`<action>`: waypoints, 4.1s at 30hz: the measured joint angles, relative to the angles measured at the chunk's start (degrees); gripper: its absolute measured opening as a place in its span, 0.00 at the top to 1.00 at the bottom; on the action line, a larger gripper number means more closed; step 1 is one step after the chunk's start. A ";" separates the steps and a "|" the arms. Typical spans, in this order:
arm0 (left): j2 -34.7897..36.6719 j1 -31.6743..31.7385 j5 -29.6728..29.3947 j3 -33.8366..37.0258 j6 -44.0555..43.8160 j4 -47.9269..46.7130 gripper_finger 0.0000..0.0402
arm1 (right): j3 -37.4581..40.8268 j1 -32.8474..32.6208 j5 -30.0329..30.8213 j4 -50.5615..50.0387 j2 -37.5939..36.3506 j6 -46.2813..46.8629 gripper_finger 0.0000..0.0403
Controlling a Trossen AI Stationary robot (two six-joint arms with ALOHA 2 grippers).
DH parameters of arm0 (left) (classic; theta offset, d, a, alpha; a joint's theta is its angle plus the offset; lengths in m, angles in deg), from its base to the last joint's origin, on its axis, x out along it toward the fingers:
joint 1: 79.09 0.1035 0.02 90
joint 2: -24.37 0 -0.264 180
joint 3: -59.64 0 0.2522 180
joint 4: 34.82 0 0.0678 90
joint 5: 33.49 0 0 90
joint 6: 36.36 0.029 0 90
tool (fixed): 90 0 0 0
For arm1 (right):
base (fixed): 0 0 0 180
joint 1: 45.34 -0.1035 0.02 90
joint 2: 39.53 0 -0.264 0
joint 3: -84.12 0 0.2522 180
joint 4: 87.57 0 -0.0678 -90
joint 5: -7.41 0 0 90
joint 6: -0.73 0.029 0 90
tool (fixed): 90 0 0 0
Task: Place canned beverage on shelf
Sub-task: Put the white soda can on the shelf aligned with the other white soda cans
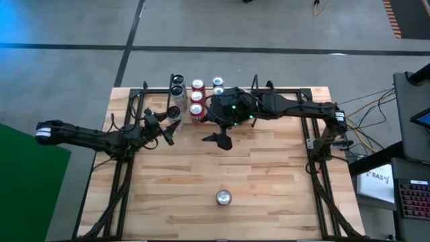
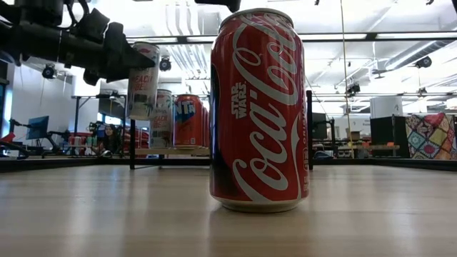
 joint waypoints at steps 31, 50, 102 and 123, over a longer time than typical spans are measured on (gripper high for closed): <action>-6.53 0.04 -0.11 0.57 1.87 5.72 0.39 | 23.66 -0.35 0.19 22.38 -11.43 0.39 0.15; -9.79 0.48 -0.24 0.57 2.03 6.77 0.39 | 25.08 -0.35 0.19 23.65 -11.36 0.35 0.15; -22.20 4.42 -6.21 0.57 -0.12 20.89 0.37 | 25.32 -0.35 0.19 23.56 -11.34 0.49 0.15; -28.56 5.31 -7.76 0.42 0.30 25.82 0.37 | 25.32 -0.35 0.20 23.56 -11.34 0.50 0.15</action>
